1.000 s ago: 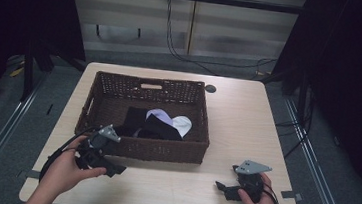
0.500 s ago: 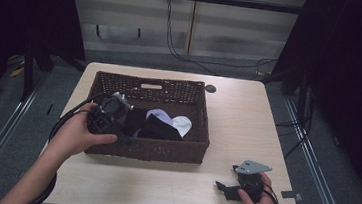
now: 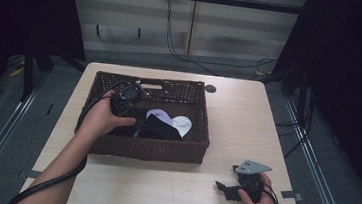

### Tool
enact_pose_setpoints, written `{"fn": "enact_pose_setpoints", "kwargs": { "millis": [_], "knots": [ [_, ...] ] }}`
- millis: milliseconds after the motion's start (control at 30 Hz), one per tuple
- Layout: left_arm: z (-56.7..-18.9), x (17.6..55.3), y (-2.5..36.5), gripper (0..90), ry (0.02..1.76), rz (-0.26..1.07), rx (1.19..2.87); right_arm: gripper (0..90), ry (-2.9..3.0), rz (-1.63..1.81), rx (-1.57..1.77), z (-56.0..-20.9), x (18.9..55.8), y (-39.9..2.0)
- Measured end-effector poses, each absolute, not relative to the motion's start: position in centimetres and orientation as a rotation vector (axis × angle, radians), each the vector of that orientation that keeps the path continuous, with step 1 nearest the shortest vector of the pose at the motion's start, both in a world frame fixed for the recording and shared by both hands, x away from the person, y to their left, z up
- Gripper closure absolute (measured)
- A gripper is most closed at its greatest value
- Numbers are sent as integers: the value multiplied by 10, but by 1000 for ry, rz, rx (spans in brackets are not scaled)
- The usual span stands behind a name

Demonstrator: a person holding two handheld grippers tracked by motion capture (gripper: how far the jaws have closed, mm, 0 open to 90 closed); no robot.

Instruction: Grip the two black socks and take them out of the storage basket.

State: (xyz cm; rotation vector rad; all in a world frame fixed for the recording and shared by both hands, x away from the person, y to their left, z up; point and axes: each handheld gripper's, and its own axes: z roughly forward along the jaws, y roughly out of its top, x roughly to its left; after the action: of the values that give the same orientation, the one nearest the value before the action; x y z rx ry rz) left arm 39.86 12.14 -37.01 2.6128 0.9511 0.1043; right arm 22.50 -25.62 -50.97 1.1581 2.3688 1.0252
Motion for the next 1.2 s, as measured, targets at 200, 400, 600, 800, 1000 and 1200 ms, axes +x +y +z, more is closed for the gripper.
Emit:
{"fn": "enact_pose_setpoints", "kwargs": {
  "millis": [200, 400, 600, 800, 1000, 1200],
  "knots": [
    [-393, 416, 105, 264, 981, 88, 2616, 123, 2369, 1025, 1155, -510, 225, -256],
    [-416, 424, 87, 322, 944, 52, 2687, 123, 2368, 1025, 1157, -510, 225, -256],
    [-438, 430, 78, 396, 986, -47, 2703, 123, 2367, 1026, 1149, -510, 225, -256],
    [-443, 433, 78, 655, 989, -30, 2750, 123, 2369, 1027, 1155, -510, 225, -256],
    [-439, 431, 75, 865, 997, -13, 2763, 123, 2369, 1027, 1155, -510, 225, -256],
    [-412, 432, 80, 868, 986, -9, 2707, 123, 2368, 1027, 1152, -510, 225, -256]
  ]
}}
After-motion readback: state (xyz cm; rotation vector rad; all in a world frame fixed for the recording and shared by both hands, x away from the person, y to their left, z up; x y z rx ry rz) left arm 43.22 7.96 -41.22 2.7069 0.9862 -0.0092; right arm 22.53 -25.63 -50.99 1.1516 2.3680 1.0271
